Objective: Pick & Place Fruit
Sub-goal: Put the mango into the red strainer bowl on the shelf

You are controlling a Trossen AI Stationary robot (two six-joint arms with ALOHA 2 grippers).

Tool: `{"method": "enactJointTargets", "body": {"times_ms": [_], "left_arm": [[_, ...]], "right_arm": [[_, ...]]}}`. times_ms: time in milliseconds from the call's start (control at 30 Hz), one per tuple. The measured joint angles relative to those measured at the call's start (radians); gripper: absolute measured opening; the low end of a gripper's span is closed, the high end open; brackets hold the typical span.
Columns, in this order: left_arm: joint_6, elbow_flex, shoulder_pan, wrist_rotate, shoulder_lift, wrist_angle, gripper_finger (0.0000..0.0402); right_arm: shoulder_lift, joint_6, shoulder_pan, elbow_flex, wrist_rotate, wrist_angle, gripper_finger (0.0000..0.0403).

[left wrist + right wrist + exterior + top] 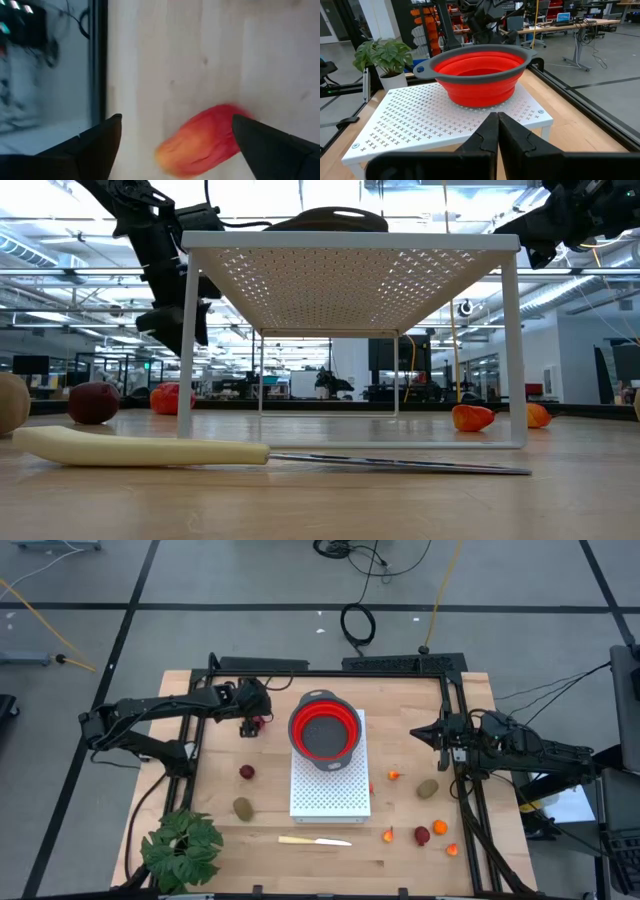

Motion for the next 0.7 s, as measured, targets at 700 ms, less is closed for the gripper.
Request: {"method": "enactJointTargets", "body": {"times_ms": [700], "left_arm": [[0.198,0.0,0.021,0.236,0.0,-0.125,0.034]], "right_arm": [[0.0,0.0,0.0,0.0,0.0,0.0,0.0004]]}}
